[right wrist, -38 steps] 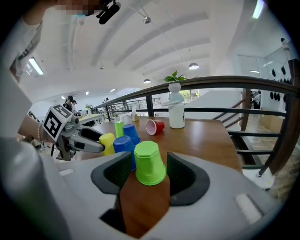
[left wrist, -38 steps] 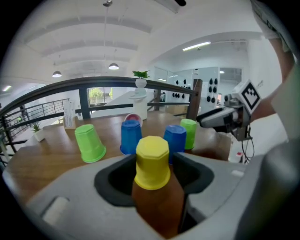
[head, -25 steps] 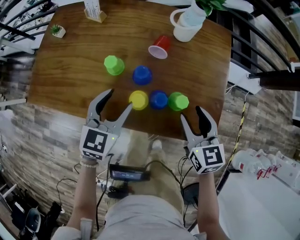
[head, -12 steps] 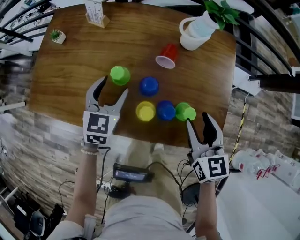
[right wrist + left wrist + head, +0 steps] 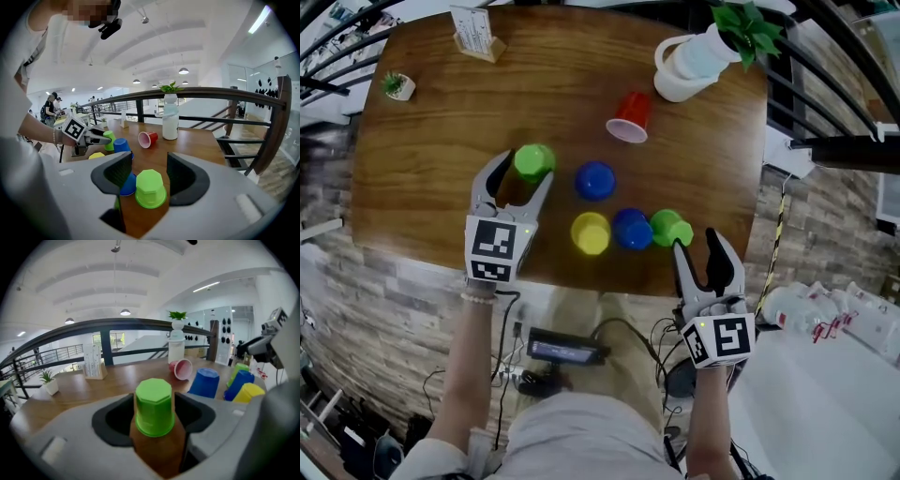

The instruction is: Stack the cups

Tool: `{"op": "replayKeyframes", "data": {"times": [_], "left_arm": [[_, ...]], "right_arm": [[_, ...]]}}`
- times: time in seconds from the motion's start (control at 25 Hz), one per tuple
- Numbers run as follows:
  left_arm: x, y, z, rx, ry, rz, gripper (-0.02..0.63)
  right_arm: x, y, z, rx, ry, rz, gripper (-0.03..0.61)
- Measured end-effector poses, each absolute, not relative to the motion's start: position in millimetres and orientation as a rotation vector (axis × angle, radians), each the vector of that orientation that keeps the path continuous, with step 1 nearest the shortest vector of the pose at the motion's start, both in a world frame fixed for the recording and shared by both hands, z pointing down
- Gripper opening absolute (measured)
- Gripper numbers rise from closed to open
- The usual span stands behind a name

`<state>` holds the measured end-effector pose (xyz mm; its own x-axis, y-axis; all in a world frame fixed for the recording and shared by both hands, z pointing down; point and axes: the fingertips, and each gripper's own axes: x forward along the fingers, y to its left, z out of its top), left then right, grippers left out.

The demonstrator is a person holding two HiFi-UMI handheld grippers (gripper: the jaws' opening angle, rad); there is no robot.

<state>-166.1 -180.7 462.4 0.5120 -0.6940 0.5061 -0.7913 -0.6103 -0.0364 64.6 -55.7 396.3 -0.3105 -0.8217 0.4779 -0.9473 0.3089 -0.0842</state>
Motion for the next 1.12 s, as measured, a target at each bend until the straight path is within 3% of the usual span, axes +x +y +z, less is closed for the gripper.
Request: {"op": "replayKeyframes", "data": {"times": [0.08, 1.12], "left_arm": [[-166.1, -183.0, 460.6, 2.562, -1.28, 0.709, 0.227], [-106.4, -116.8, 359.8, 2.678, -1.268, 0.704, 0.222]], "right_arm": [[64.9, -54.8, 398.2, 1.584, -2.227, 0.509, 0.221], [86.0, -42.1, 379.8, 1.423, -2.398, 0.452, 0.221]]}}
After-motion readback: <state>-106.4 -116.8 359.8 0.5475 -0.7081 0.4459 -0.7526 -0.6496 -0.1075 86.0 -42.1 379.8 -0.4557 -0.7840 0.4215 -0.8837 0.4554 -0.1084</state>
